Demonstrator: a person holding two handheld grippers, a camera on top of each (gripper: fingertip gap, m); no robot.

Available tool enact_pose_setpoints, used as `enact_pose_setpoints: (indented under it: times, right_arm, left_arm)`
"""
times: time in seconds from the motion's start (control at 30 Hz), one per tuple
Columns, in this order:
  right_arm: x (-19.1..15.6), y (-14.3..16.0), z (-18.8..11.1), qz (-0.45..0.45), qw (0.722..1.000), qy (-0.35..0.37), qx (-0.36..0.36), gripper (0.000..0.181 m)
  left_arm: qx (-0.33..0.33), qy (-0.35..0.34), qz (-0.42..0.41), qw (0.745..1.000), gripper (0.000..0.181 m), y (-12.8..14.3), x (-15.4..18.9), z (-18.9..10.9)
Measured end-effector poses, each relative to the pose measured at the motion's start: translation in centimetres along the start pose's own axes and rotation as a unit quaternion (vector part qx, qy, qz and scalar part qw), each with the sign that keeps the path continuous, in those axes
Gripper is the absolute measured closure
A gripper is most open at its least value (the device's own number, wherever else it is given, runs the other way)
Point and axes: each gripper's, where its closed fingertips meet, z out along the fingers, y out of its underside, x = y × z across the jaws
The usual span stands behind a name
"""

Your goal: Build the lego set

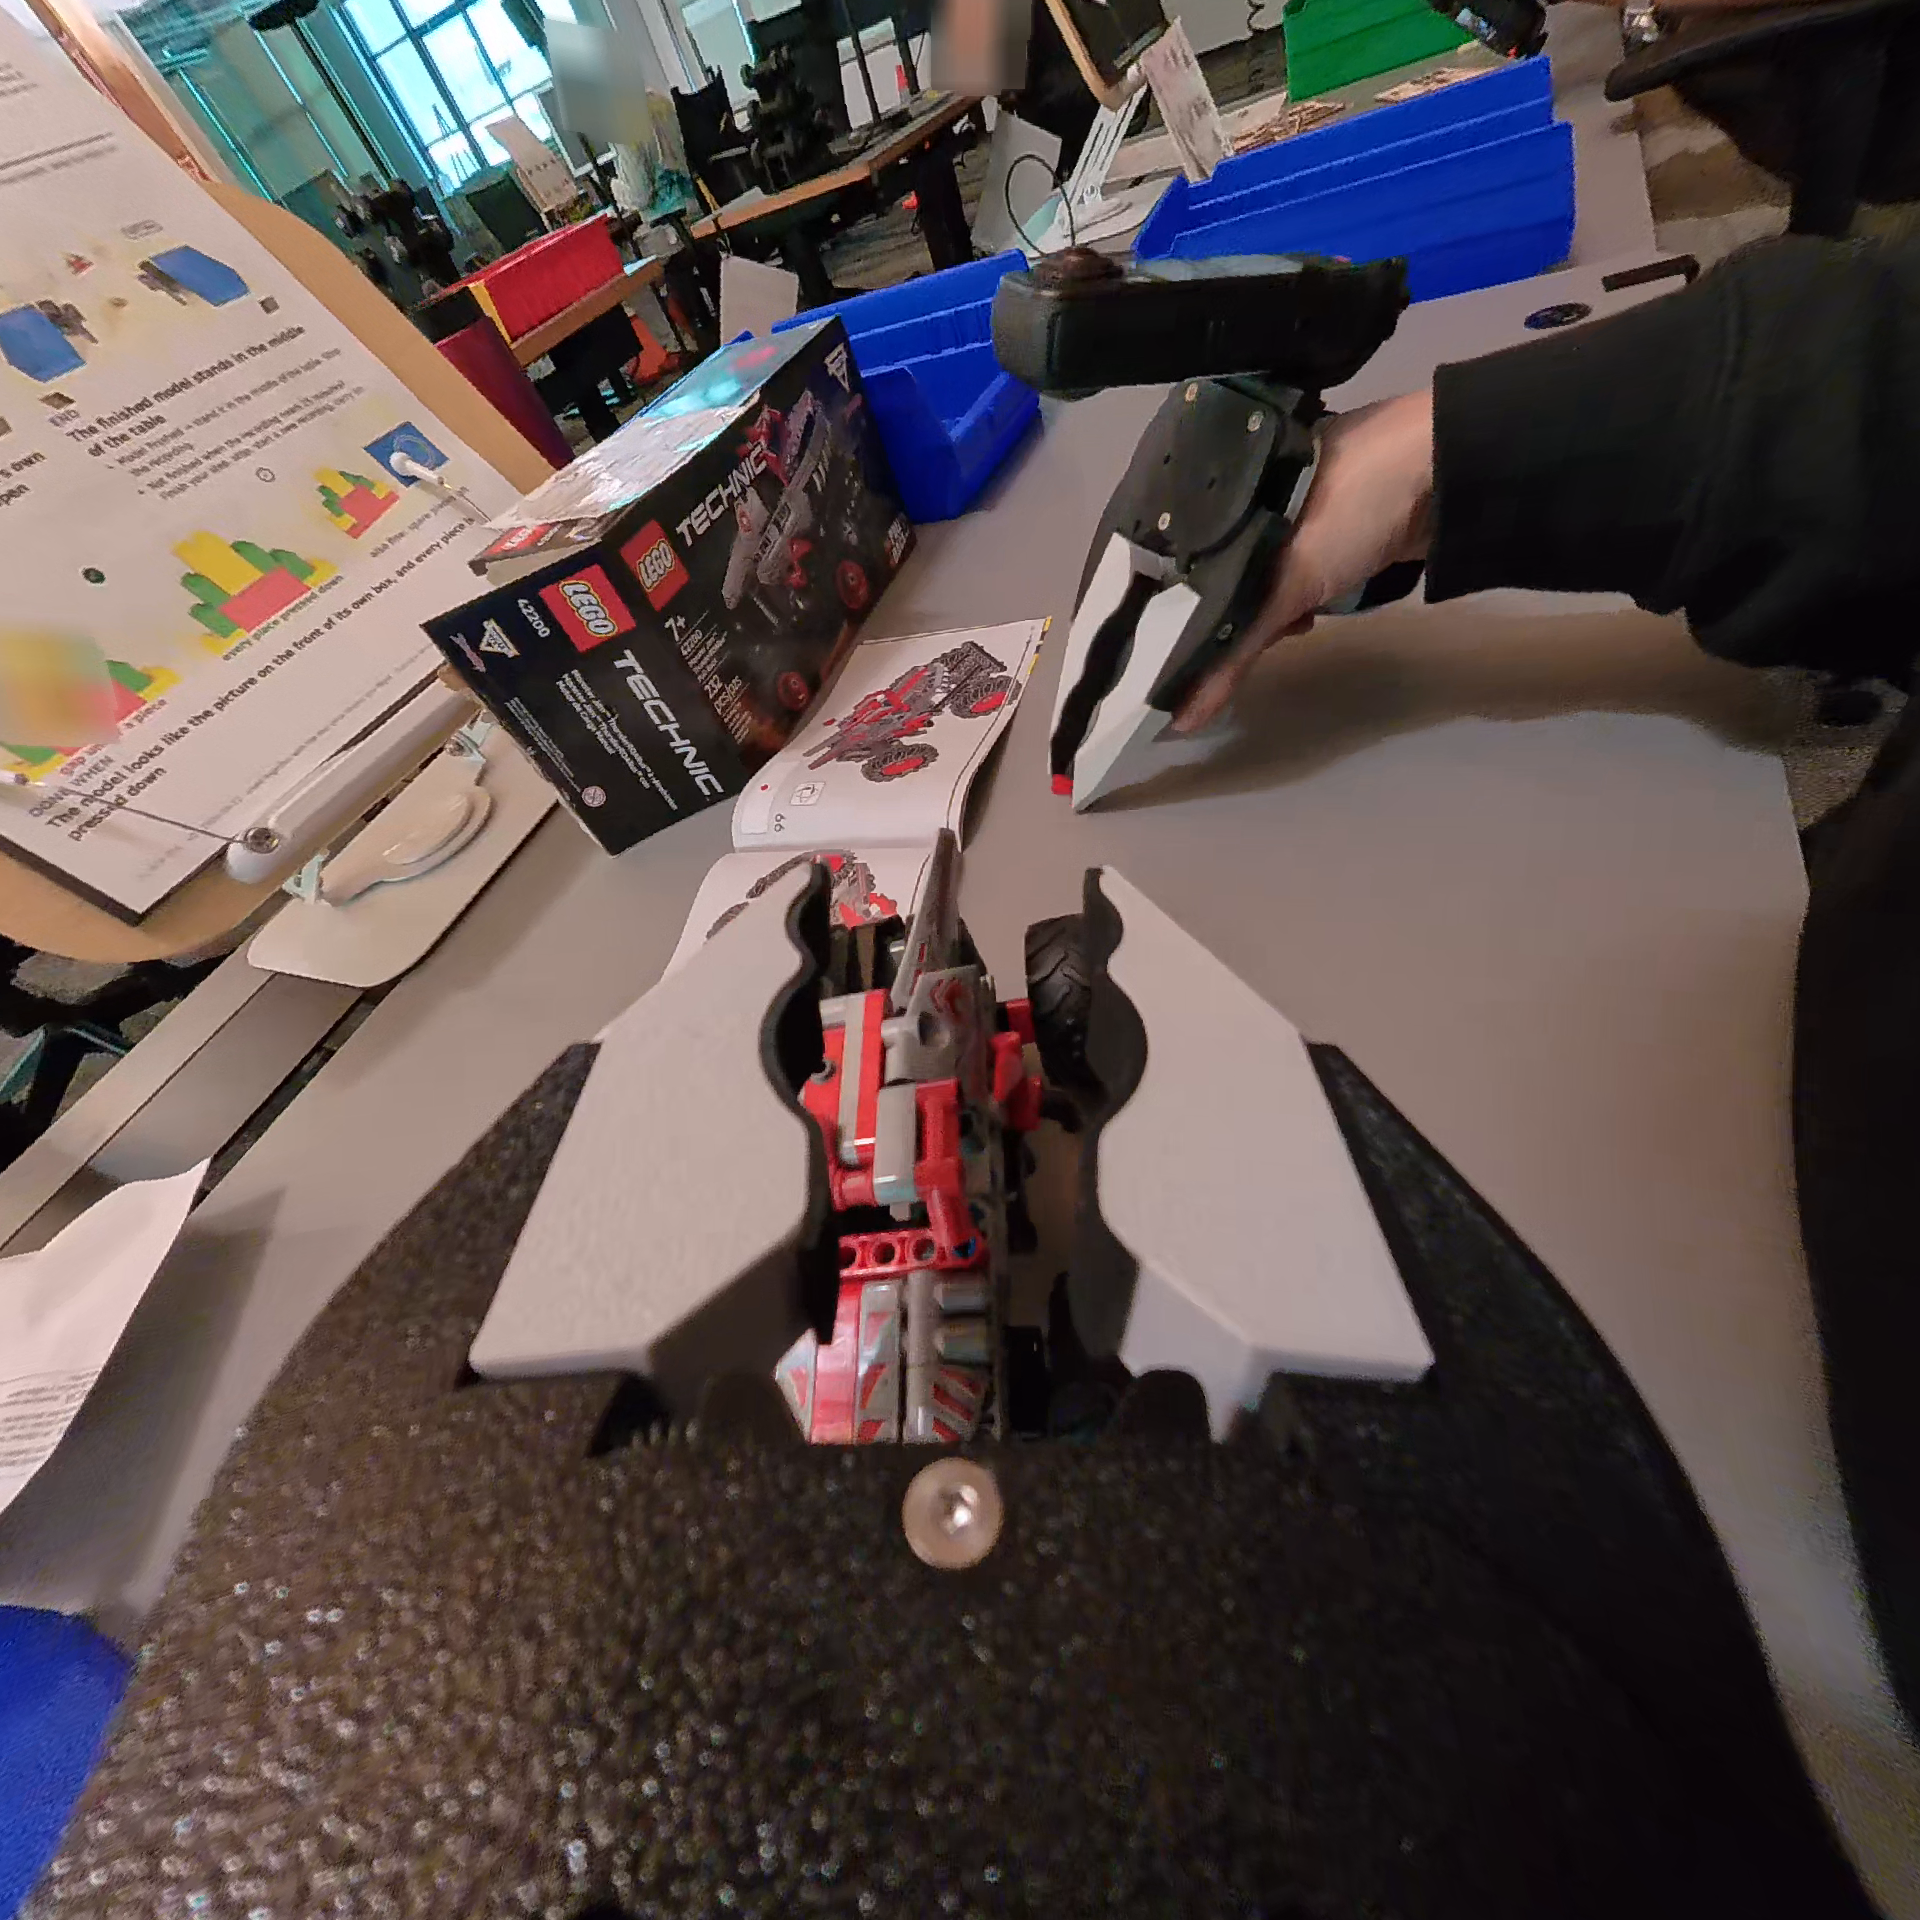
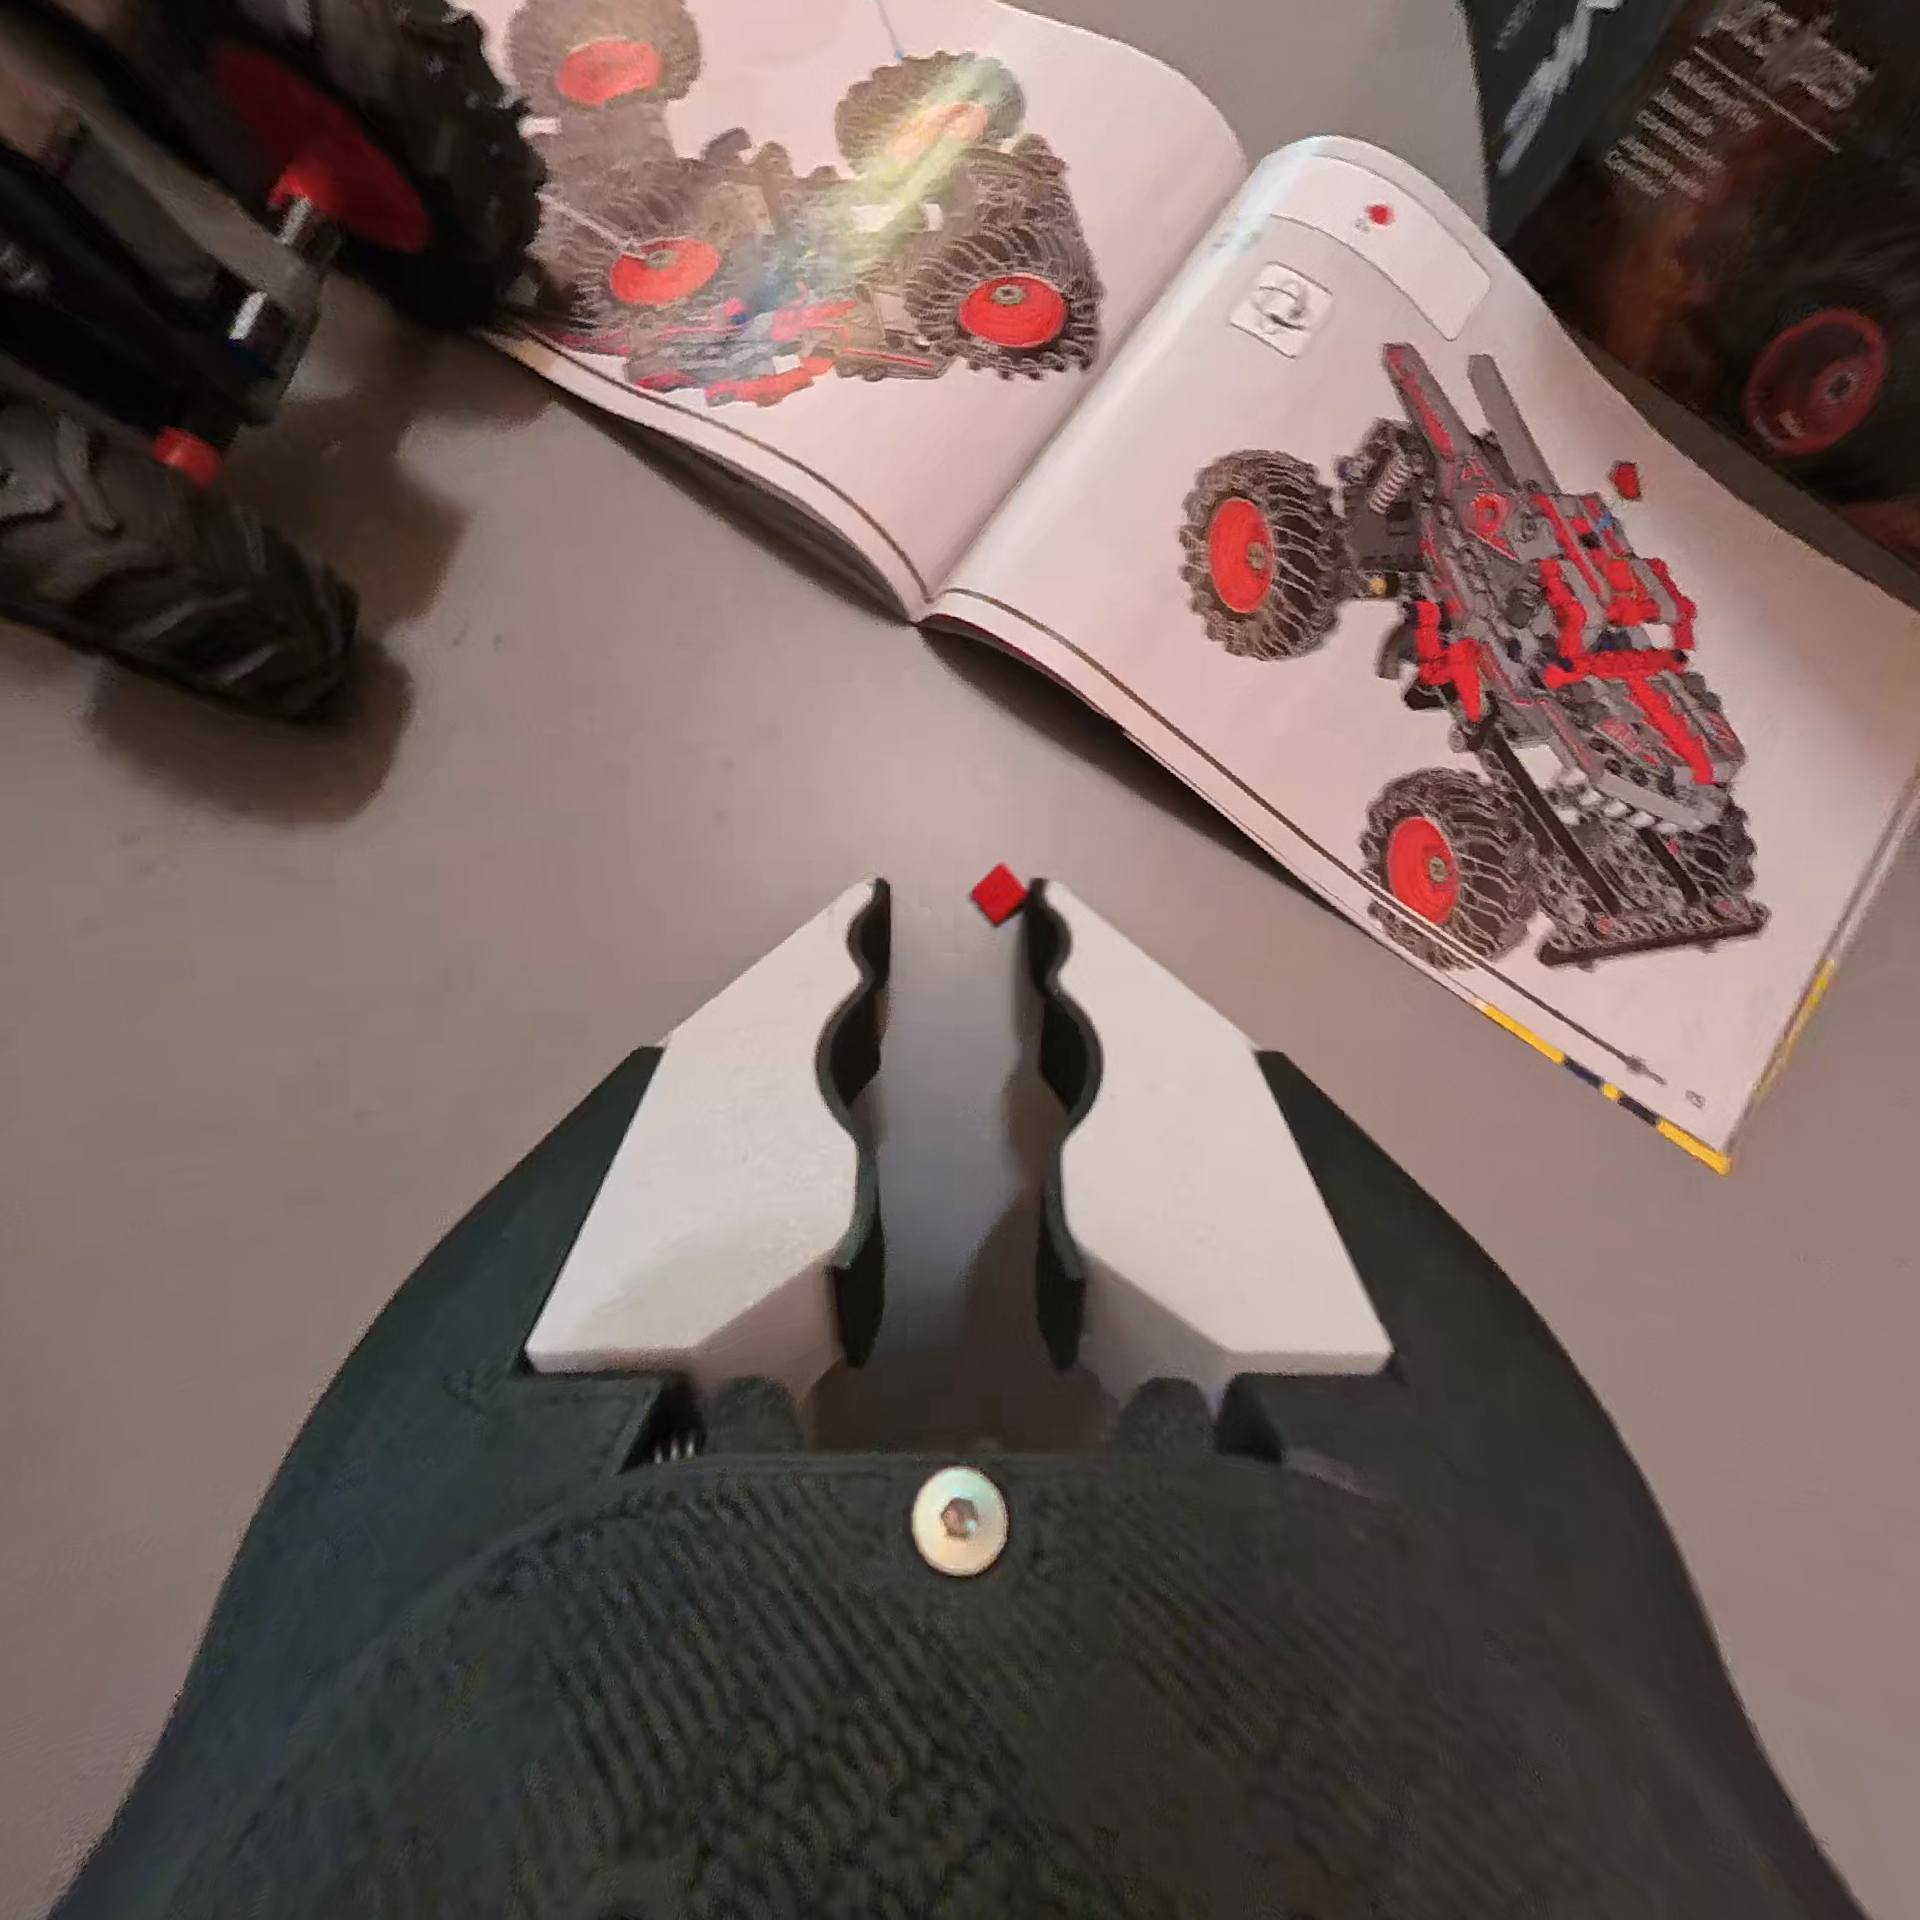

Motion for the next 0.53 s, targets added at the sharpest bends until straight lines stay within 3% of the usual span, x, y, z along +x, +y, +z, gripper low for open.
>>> enact_pose_setpoints:
  times: [0.27, 0.47, 0.53]
  right_arm:
    - [0.7, 0.4, -0.3, 0.105, 0.993, 0.049, 0.006, 0.158]
    - [1.5, 0.3, -0.1, 0.099, 0.994, 0.054, -0.001, 0.171]
    - [1.3, 0.1, 0.1, 0.056, 0.998, 0.028, -0.007, 0.177]
  left_arm:
    - [0.0, -0.001, -0.008, 1.0, 0.136, 0.4, -0.1, 0.1]
    - [-0.004, 0.003, -0.005, 1.0, 0.136, 0.6, 0.0, 0.3]
    - [-0.004, 0.004, -0.005, 1.0, 0.136, 0.6, 0.0, 0.4]
